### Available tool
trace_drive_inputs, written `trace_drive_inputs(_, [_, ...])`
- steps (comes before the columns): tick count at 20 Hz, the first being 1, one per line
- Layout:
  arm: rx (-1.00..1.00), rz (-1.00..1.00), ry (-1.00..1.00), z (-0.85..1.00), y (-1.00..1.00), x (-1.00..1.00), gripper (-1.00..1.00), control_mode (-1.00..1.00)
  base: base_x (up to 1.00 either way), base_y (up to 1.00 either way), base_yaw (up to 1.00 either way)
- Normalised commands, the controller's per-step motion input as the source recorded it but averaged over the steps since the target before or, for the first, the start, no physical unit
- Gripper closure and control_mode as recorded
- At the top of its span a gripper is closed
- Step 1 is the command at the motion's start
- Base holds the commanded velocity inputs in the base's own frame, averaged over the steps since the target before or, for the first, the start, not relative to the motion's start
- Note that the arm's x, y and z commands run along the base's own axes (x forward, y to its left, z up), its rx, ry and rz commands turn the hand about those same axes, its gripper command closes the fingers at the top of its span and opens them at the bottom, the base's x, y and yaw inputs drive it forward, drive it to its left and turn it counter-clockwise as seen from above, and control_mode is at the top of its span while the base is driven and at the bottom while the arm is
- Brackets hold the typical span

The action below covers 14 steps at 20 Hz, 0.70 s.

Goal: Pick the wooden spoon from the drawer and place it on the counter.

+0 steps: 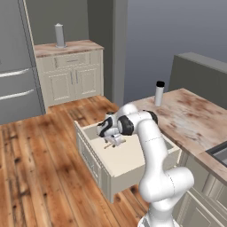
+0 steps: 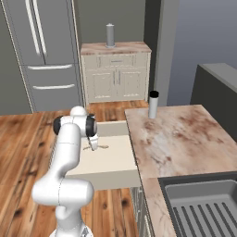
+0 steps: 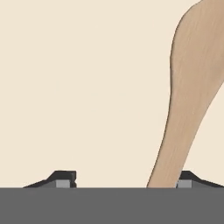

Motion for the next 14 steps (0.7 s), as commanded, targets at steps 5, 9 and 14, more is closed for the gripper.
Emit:
trace_drive_inputs(5, [0.00,0.00,0.03,-0.99,0.00,-0.31,1.00,-1.00,0.00,0.00,0.00])
trace_drive_inputs(9, [-0.01,0.00,0.00,-1.00,0.00,-0.71,1.00,-1.00,0.00,0.00,0.00])
trace_drive_inputs(14, [0.00,0.00,-0.02,-1.00,-0.05,-0.85,1.00,-1.00,0.00,0.00,0.00])
